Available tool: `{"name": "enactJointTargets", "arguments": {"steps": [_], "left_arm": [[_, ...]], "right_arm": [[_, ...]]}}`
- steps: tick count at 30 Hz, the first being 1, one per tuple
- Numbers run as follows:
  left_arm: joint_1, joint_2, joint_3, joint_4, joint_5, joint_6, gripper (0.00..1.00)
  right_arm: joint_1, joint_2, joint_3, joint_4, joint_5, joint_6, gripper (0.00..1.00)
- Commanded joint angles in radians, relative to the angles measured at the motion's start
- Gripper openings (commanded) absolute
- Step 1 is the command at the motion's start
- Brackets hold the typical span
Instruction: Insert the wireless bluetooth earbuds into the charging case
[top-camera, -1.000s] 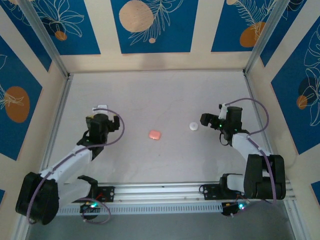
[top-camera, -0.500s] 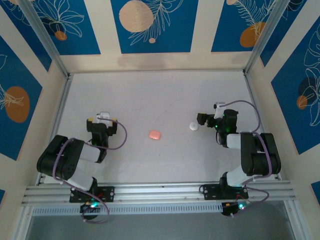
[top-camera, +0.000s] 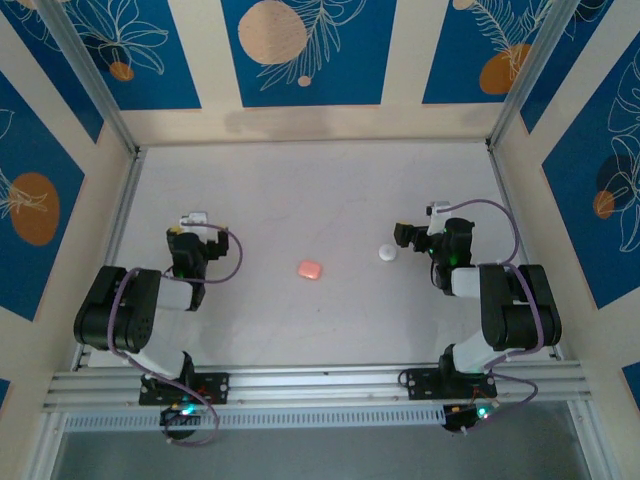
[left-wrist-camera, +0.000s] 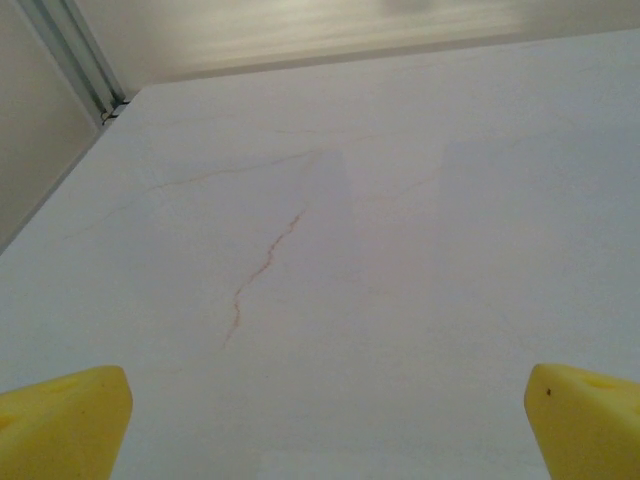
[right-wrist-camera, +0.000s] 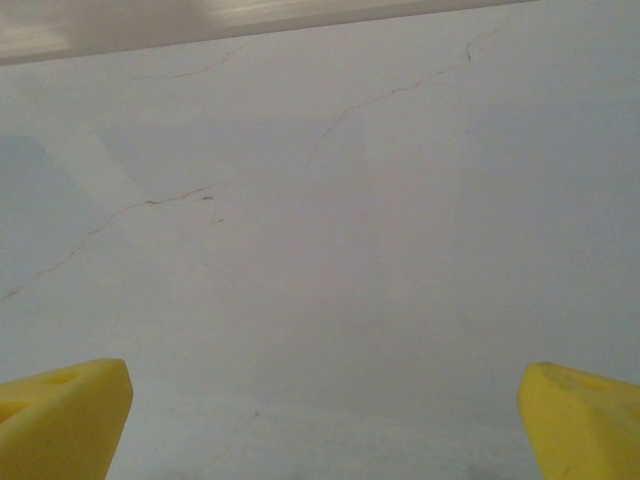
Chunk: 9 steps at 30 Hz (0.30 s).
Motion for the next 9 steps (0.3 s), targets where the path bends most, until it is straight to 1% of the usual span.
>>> {"name": "enactJointTargets", "arguments": {"steps": [1,9], "left_arm": [[0.007,-0.007,0.009,-0.002,0.030,-0.015,1.00],[0.007,-0.006,0.009,-0.003,0.030,-0.015,1.00]], "right_arm": [[0.007,-0.002,-0.007,0.040,0.022,-0.025,0.99],[0.000,-0.002,-0.007,0.041,0.011,-0.022,0.99]]}}
